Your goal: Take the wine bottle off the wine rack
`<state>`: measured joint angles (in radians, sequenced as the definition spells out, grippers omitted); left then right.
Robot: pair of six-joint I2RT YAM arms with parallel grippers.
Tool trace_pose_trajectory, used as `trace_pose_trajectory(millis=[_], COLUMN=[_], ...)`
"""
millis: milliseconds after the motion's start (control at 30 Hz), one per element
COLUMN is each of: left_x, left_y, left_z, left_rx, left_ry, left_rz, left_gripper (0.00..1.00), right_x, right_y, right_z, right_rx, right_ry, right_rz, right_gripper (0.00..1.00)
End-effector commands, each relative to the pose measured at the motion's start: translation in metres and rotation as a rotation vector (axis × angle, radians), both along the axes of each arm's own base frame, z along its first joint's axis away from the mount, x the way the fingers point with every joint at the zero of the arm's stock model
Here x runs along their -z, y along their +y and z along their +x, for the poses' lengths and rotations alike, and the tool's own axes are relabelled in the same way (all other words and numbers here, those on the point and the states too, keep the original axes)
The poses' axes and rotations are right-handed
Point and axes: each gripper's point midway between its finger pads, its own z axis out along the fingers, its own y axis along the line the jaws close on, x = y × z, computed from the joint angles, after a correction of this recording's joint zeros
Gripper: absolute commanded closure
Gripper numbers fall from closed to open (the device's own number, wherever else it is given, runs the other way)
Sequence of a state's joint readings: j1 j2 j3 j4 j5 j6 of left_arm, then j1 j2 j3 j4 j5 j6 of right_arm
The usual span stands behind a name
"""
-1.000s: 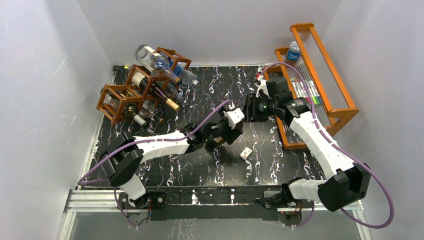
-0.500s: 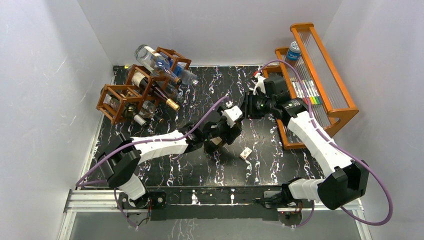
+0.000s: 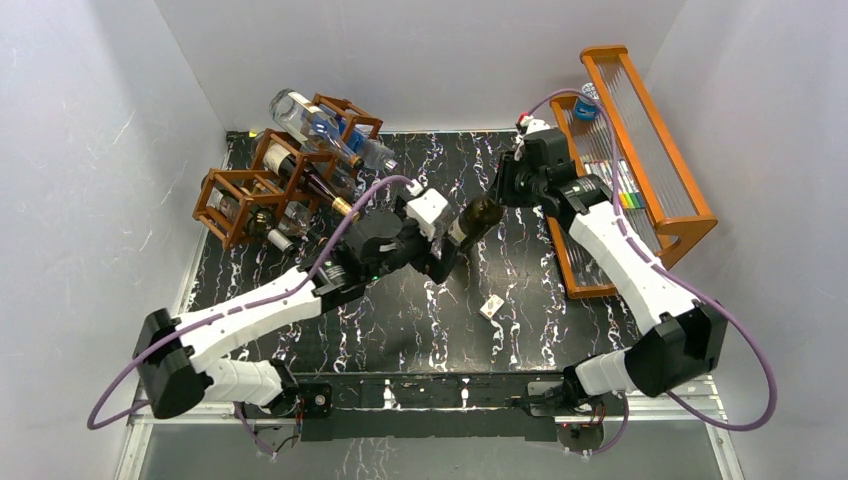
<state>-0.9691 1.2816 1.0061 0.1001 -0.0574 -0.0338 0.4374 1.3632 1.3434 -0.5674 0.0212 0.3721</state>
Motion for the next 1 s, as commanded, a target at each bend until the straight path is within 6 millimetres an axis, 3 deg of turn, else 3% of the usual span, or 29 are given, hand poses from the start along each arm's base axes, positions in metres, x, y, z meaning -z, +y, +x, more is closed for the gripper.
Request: trace_pose_trajectory(millis=[0, 267, 333, 433, 833, 967], left_x=[-0.015, -0.024, -0.025, -0.029, -0.042, -0.044], left_y=[0.047, 0.121, 0.132, 0.14, 0.162, 0.17], left_z=[0.005, 0.03, 0.033, 0.035, 0.04, 0.041], left_rx=[-0.133, -0.398, -0.44, -0.468, -0.573, -0.597], left_ry=[0.044, 0.194, 0.224, 0.249, 0.221, 0.196], left_rz=[0.018, -0.044, -0.036, -0.037, -0.04, -0.026], left_gripper=[0.02, 0.02, 0.02, 0.02, 0.02, 0.02], right_x=[-0.068, -0.072, -0.073, -0.058, -0.037, -0.025], right_y=[-0.011, -0.047, -0.05, -0.048, -0.023, -0.013], right_z=[0.057, 0.128, 0.139, 0.156, 0.174, 0.176], right_rx=[0.143, 0.277, 0.289, 0.276, 0.168, 0.152], right_ry=[-0.242, -0.234, -0.245, -0.223, -0.166, -0.13], right_rz=[0.024, -0.074, -0.098, -0.145, -0.216, -0.259], right_gripper=[1.0, 1.0, 1.0, 1.0, 0.99, 0.75])
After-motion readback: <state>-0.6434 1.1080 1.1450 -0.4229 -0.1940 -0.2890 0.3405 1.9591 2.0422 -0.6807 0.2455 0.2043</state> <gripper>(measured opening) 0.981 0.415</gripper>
